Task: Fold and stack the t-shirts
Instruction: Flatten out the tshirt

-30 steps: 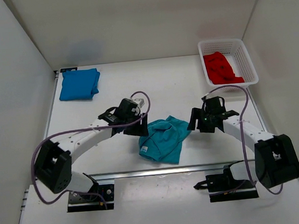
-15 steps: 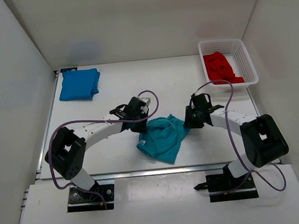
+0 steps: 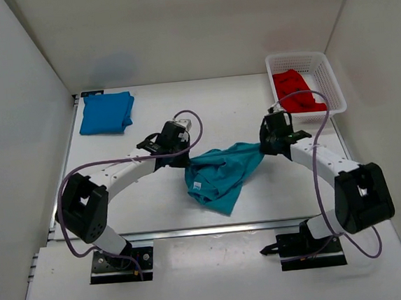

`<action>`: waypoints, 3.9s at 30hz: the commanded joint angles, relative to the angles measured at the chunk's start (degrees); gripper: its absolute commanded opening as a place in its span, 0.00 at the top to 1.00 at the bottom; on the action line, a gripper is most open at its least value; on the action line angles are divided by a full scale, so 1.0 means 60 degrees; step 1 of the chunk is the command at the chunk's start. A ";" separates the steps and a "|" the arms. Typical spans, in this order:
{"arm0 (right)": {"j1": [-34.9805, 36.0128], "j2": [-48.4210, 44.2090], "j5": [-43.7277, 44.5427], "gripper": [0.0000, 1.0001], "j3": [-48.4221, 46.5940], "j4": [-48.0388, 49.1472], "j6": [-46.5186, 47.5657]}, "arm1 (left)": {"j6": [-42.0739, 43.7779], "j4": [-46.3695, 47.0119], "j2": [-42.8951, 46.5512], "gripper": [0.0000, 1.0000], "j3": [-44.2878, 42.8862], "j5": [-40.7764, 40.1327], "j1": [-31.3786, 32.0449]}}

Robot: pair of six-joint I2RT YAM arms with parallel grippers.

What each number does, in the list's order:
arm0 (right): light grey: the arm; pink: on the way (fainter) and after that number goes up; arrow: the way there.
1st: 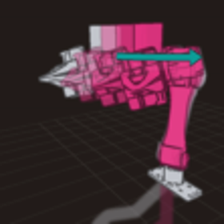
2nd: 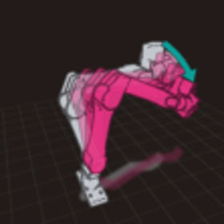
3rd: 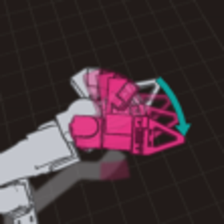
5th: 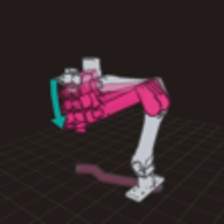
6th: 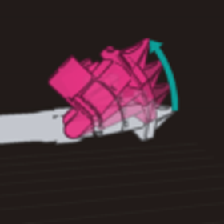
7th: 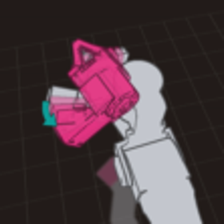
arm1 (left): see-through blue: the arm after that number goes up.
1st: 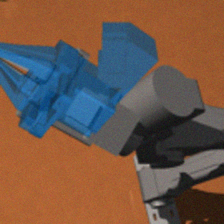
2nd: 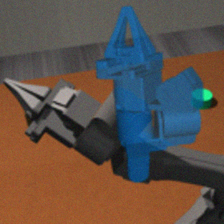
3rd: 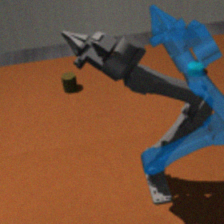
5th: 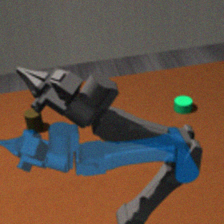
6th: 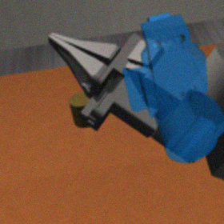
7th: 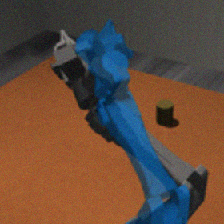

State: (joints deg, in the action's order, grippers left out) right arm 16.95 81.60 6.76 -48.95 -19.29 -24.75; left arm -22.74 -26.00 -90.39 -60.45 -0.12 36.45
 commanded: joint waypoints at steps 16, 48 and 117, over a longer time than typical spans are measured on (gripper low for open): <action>-0.0937 0.0098 0.1539 1.00 -0.8279 -0.0288 0.3744 | 0.2091 -0.3080 -0.1857 1.00 -1.1551 -0.2632 -0.2133; -0.3818 -0.5177 -0.1596 0.44 0.1784 -0.3011 -0.0341 | -0.0927 -0.3095 0.3128 0.35 0.1883 -0.0129 -0.0698; -0.4233 -0.4591 -0.1160 0.99 0.0901 -0.1168 -0.1076 | 0.0288 -0.1454 0.2688 1.00 -0.1286 -0.1722 -0.0815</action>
State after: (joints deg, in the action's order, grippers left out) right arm -10.15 57.25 -3.27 -31.68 -34.72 -35.44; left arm -24.05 -37.19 -74.83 -58.81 -7.55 32.97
